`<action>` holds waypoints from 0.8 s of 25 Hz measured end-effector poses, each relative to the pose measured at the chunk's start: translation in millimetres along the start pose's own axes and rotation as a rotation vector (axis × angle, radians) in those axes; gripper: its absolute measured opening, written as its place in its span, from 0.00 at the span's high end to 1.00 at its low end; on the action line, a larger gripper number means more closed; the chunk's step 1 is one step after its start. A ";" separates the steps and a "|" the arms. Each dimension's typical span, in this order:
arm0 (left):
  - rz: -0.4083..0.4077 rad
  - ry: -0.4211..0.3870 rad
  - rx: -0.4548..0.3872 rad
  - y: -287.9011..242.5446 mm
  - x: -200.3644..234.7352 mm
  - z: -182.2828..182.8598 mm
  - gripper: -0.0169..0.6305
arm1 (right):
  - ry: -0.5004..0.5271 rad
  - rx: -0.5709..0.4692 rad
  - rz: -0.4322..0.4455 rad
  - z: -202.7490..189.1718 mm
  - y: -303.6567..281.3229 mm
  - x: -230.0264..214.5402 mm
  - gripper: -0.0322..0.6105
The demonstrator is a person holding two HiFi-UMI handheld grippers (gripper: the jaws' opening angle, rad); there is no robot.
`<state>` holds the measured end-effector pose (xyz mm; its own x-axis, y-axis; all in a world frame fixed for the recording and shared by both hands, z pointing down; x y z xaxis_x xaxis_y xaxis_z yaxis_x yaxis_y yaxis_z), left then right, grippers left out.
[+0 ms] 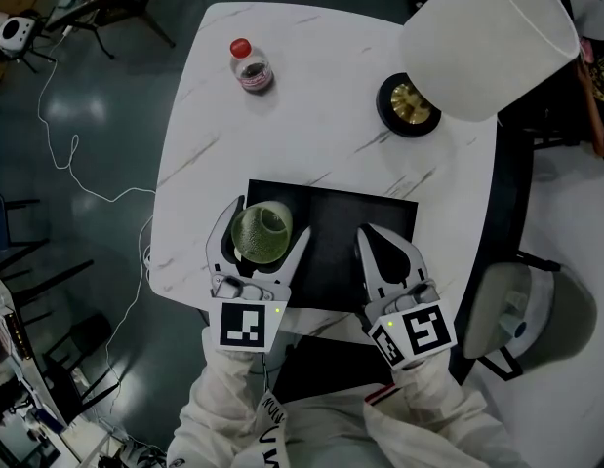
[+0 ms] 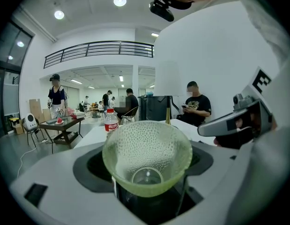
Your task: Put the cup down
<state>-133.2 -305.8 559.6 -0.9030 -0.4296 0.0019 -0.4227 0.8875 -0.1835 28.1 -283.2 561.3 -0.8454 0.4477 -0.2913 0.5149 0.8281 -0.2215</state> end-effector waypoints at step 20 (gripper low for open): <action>-0.014 0.003 0.050 -16.0 2.5 -29.6 0.34 | 0.004 0.010 0.035 -11.4 -20.6 4.5 0.94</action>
<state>-130.9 -316.1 591.6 -0.8973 -0.4413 0.0075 -0.4307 0.8720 -0.2327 12.1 -294.3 575.2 -0.8272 0.4779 -0.2956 0.5458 0.8084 -0.2205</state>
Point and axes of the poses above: the fingertips, and each gripper's own axes: y backward along the fingers, x to its left, z out of its top, the point moved 4 cm from there along y, backward along the fingers, and after that the axes turned 8 degrees about -x, right-handed, at the moved point
